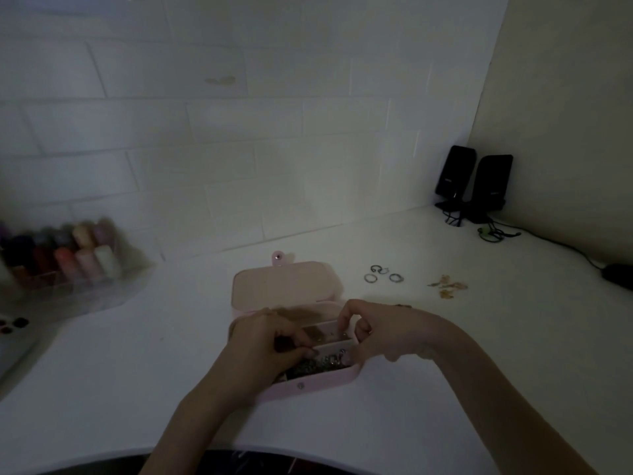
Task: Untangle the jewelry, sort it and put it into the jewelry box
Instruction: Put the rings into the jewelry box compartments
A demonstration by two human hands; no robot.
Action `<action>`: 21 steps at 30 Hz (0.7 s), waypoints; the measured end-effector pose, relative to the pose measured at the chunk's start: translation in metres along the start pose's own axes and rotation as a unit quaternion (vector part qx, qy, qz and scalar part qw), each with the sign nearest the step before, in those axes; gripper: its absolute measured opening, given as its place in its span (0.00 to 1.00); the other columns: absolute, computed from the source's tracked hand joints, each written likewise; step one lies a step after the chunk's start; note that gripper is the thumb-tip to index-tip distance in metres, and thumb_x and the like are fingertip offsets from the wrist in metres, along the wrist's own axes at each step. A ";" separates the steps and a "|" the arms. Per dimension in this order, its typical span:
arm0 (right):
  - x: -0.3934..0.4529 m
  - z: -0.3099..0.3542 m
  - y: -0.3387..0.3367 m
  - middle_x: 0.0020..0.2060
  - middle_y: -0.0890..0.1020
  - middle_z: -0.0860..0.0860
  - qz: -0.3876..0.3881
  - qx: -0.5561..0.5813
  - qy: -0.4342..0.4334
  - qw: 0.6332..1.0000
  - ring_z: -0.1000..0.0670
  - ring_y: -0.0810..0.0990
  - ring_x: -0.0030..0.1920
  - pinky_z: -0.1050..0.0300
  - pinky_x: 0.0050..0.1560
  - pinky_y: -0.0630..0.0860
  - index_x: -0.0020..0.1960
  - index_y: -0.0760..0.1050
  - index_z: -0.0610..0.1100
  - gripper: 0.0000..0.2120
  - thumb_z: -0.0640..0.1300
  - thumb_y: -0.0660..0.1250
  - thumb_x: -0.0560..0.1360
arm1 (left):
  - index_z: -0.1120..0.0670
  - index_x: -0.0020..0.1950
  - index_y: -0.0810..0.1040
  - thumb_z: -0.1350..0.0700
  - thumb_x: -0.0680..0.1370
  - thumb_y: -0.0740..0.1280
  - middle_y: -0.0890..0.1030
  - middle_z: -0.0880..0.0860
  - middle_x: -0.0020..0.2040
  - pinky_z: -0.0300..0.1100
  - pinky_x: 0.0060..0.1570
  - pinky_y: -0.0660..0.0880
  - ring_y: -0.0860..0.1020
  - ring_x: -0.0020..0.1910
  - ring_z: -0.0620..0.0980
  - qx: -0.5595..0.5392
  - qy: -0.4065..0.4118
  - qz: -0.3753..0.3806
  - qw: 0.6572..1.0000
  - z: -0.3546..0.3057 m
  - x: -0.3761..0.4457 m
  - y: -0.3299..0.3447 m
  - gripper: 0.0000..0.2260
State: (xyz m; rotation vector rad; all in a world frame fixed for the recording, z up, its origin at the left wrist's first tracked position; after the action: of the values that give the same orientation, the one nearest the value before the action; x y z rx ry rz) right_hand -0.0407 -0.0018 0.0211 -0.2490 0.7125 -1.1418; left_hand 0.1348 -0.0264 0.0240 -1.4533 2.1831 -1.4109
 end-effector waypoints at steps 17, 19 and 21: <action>-0.014 -0.023 -0.072 0.31 0.75 0.50 -0.310 0.039 -0.011 0.950 0.55 0.69 0.26 0.68 0.21 0.62 0.42 0.77 0.44 0.03 0.40 0.71 0.73 | 0.30 0.39 0.78 0.43 0.63 0.70 0.76 0.25 0.38 0.27 0.42 0.66 0.74 0.44 0.33 -0.008 -0.006 0.008 1.000 -0.005 0.000 -0.001 0.08; -0.019 -0.039 -0.088 0.35 0.76 0.49 -0.386 -0.053 0.020 0.921 0.56 0.71 0.30 0.69 0.27 0.64 0.45 0.77 0.43 0.04 0.41 0.72 0.72 | 0.29 0.37 0.77 0.43 0.63 0.70 0.76 0.25 0.38 0.26 0.42 0.66 0.74 0.44 0.33 -0.010 -0.004 0.013 1.000 -0.006 0.000 -0.001 0.08; -0.015 -0.052 -0.087 0.40 0.76 0.48 -0.364 -0.067 0.058 0.927 0.53 0.73 0.36 0.63 0.34 0.66 0.48 0.76 0.42 0.09 0.44 0.73 0.71 | 0.29 0.39 0.77 0.42 0.62 0.70 0.76 0.25 0.38 0.25 0.42 0.66 0.75 0.44 0.31 -0.019 -0.002 0.014 1.000 -0.008 0.001 -0.001 0.08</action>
State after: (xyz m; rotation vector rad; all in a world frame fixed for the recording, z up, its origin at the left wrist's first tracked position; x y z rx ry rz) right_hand -0.1416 -0.0163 0.0335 -0.5990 0.8300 -1.8288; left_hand 0.1306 -0.0222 0.0296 -1.4299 2.2312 -1.3630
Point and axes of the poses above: each hand's wrist, its own x-axis towards the middle knuckle, its own y-axis out of the palm, z = x × y, the point moved 6 cm from there along x, towards the middle knuckle
